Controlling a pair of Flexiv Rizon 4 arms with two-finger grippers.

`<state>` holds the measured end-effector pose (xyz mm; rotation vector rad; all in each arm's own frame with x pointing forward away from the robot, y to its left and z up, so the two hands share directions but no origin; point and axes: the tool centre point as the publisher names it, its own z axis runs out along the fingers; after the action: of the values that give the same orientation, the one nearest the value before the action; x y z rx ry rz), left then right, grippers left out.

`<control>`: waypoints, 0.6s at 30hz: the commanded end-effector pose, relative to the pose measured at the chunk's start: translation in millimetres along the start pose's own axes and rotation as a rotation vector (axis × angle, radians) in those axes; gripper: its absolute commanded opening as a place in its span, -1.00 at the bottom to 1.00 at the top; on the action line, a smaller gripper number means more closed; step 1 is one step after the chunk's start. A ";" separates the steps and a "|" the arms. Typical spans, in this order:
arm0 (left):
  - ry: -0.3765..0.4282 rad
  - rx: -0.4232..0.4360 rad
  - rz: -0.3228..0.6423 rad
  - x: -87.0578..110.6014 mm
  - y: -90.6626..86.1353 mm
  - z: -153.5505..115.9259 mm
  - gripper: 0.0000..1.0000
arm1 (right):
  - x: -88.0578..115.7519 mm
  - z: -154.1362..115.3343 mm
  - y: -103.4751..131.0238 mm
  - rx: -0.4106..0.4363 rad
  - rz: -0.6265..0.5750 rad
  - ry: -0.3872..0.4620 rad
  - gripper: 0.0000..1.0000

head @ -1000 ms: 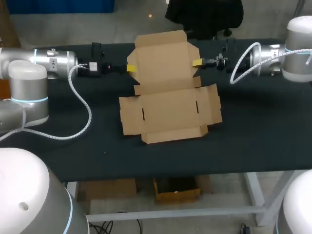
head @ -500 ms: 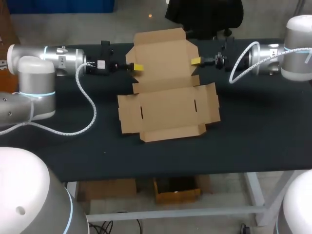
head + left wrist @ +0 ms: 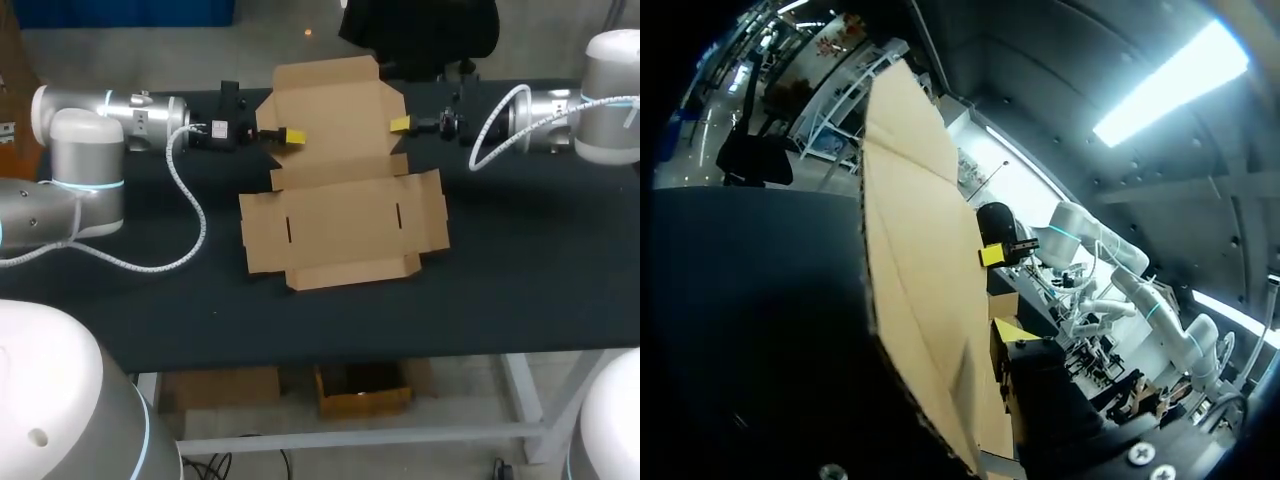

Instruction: Assemble the packaging by folding the flat box into shape, placing the metal phone stand inside, and closing the box properly

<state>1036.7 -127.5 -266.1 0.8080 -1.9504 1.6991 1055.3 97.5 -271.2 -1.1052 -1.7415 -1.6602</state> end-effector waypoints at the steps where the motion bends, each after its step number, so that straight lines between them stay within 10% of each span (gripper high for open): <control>1: 0.015 -0.002 0.002 -3.3 -0.9 2.8 -0.51 | -2.6 0.1 1.0 0.000 -0.003 0.014 -1.00; 18: 0.031 -0.005 0.015 1.2 -2.6 10.0 -0.73 | 1.1 0.1 3.2 -0.004 -0.017 0.021 -1.00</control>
<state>1035.5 -136.2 -264.0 0.7711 -1.9457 1.7083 1057.2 98.8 -268.0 -1.0839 -1.7450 -1.6754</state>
